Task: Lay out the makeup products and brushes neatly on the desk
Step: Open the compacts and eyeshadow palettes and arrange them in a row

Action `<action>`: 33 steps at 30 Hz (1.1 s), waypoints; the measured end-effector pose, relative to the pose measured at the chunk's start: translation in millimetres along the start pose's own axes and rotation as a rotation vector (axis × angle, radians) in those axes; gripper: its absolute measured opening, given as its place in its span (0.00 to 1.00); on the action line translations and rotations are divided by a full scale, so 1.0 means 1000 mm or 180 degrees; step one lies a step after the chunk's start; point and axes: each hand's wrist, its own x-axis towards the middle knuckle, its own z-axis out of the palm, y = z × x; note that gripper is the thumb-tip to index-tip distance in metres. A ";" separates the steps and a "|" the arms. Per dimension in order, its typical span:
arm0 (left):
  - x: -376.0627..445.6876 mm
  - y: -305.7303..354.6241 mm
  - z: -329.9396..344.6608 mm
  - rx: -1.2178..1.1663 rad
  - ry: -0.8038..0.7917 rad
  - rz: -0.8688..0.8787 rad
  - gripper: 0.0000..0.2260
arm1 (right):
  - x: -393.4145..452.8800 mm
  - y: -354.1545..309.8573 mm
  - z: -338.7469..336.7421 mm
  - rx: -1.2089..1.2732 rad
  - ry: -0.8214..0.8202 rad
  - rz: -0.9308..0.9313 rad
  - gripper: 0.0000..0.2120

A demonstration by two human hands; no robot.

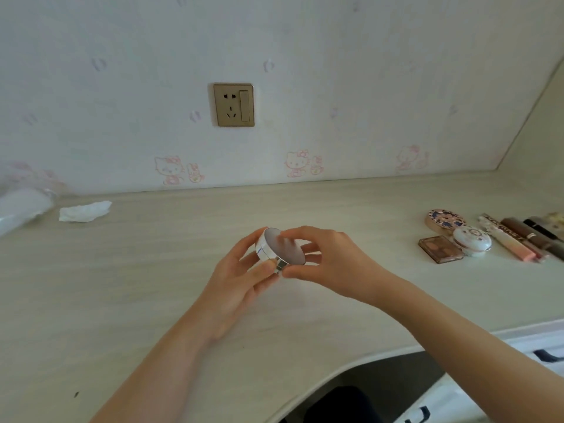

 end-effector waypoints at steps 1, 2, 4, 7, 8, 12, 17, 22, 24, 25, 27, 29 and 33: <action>0.001 0.000 -0.002 -0.0119 -0.0033 -0.0011 0.25 | 0.002 -0.002 0.001 0.0070 0.0032 0.0020 0.27; 0.001 0.000 -0.003 -0.0153 -0.0064 -0.0016 0.25 | 0.004 -0.003 0.001 0.0055 0.0028 0.0030 0.30; 0.001 -0.001 -0.005 -0.0057 -0.0089 -0.0030 0.27 | 0.008 -0.005 -0.001 -0.0070 -0.0142 0.0039 0.37; -0.001 0.000 -0.003 0.0233 -0.0123 0.0021 0.27 | 0.009 -0.007 -0.004 -0.0190 -0.0437 0.0004 0.38; -0.001 -0.001 -0.002 0.0343 -0.0133 0.0060 0.27 | 0.007 -0.007 -0.005 -0.0238 -0.0470 -0.0011 0.36; -0.004 0.000 0.001 0.0491 -0.0141 0.0170 0.26 | 0.003 -0.008 -0.009 -0.0221 -0.0476 -0.0053 0.34; -0.005 0.001 0.002 0.0535 -0.0113 0.0185 0.29 | 0.007 -0.014 -0.009 -0.0439 -0.0383 -0.0093 0.34; -0.004 0.003 -0.005 0.0278 0.0007 0.0102 0.33 | 0.011 -0.014 -0.002 -0.0118 -0.0305 -0.0255 0.31; -0.004 0.003 -0.004 0.0427 -0.0070 0.0124 0.33 | 0.011 -0.009 -0.001 -0.0131 -0.0349 -0.0201 0.31; -0.003 0.002 -0.004 0.0496 -0.0084 0.0147 0.34 | 0.011 -0.007 -0.001 -0.0123 -0.0335 -0.0158 0.32; -0.003 0.002 -0.003 0.0561 -0.0021 0.0202 0.34 | 0.011 -0.005 -0.002 -0.0086 -0.0299 -0.0137 0.32; -0.003 0.002 -0.003 0.0563 0.0021 0.0256 0.34 | 0.010 -0.005 -0.005 -0.0062 -0.0329 -0.0147 0.31; -0.003 0.002 -0.003 0.0540 -0.0011 0.0283 0.32 | 0.008 -0.007 -0.006 -0.0275 -0.0432 -0.0233 0.31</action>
